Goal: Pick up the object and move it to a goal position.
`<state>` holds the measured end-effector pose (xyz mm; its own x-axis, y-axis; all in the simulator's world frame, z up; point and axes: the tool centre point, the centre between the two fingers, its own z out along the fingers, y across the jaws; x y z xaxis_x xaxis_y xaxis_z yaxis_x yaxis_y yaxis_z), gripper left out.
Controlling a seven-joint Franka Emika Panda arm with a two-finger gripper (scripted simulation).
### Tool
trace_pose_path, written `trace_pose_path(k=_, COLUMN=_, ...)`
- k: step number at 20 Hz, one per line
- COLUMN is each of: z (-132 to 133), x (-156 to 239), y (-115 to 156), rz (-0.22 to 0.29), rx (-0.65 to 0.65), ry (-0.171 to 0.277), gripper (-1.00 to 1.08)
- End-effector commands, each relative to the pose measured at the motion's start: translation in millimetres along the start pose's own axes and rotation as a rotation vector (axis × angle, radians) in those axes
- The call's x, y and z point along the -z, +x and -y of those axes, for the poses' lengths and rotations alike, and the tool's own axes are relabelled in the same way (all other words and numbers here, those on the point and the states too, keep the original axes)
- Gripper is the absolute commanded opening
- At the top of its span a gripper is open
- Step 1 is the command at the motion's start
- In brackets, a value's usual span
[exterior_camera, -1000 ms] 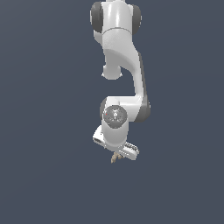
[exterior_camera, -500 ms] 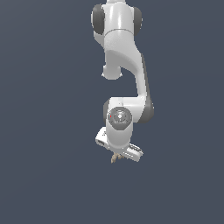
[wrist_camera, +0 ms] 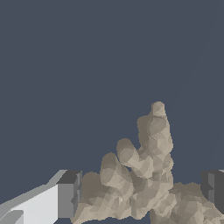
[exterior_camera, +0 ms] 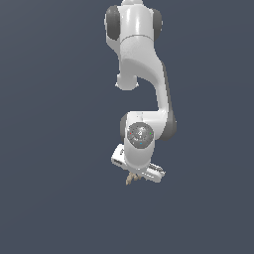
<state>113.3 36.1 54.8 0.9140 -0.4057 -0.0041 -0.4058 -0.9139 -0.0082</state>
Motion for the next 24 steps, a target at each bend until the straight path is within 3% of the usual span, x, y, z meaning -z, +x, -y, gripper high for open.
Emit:
trace_pose_path(k=1, z=-1, x=-3, y=0, rz=0.000, rx=-0.001, ry=0.000, gripper=1.08)
trace_pose_path(k=10, z=0, x=-30, y=-1, rz=0.000, rx=0.000, ry=-0.001, gripper=1.08)
trace_pose_path(k=11, z=0, x=-30, y=-1, rz=0.000, rx=0.000, ry=-0.001, gripper=-1.00)
trace_pose_path(k=24, z=-1, x=-28, y=-1, rz=-0.001, rx=0.000, ry=0.000, gripper=-1.00)
